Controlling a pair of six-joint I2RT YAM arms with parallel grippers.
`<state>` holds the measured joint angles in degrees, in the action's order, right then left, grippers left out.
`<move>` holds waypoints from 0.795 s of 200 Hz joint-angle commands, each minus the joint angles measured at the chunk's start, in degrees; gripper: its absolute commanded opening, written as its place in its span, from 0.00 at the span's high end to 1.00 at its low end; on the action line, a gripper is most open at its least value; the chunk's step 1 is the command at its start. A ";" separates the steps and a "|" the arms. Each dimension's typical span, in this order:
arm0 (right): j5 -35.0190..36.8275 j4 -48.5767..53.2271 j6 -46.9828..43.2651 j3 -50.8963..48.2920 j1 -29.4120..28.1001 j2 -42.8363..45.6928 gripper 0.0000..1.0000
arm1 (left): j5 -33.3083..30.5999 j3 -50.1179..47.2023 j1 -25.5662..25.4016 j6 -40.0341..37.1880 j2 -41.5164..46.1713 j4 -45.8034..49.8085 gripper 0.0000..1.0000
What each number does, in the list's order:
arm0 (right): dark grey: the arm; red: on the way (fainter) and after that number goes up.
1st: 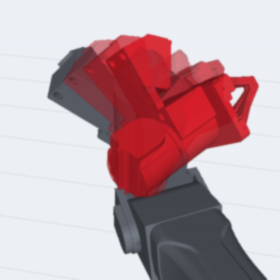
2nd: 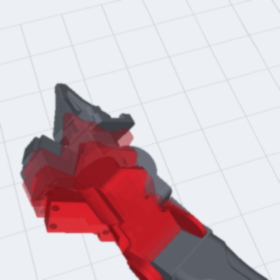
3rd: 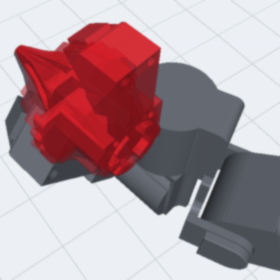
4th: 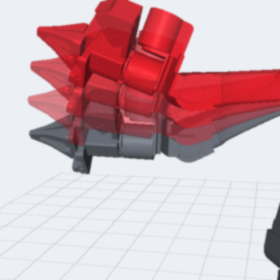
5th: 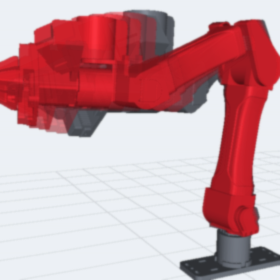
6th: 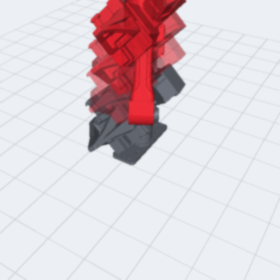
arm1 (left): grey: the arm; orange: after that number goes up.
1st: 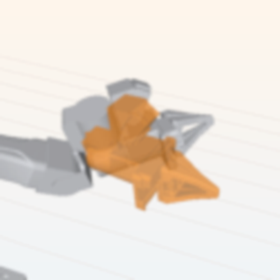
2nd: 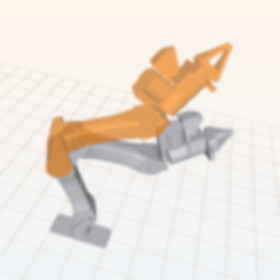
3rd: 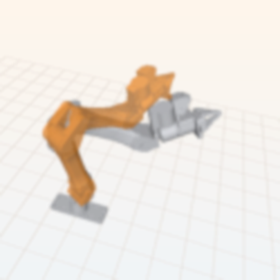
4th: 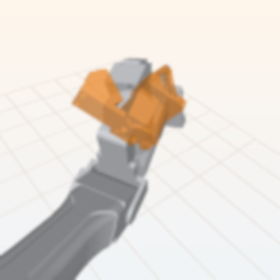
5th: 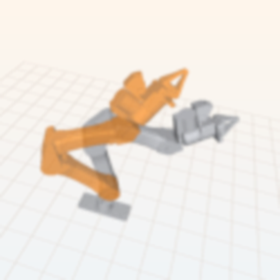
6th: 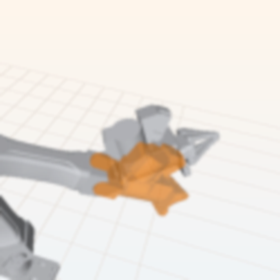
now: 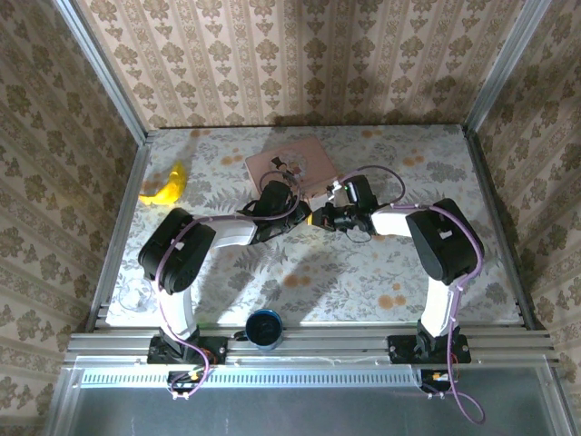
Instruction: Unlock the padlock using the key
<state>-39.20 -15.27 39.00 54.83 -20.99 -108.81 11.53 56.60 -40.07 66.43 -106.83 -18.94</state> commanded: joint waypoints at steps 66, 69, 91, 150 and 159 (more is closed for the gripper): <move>-5.67 -27.36 16.96 -3.92 6.91 -7.30 1.00 | 7.27 -2.72 -1.30 1.86 2.46 1.79 1.00; -5.83 -27.62 17.20 -3.96 6.93 -7.36 1.00 | 7.28 -2.72 -1.24 1.79 2.43 1.72 1.00; -6.44 -30.66 18.93 -5.17 6.93 -7.48 1.00 | 7.28 -2.89 -1.43 1.77 2.59 1.74 1.00; -2.87 -36.81 23.01 -14.73 6.39 -3.19 1.00 | 6.82 -4.68 -3.19 1.98 3.29 1.54 1.00; -2.04 -37.01 23.55 -16.07 6.08 -2.62 1.00 | 6.84 -5.29 -3.34 2.27 3.28 0.96 1.00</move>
<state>-50.59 -48.75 58.78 41.63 -16.97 -113.56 12.58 54.17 -41.63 66.70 -105.86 -21.30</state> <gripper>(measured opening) 0.042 0.104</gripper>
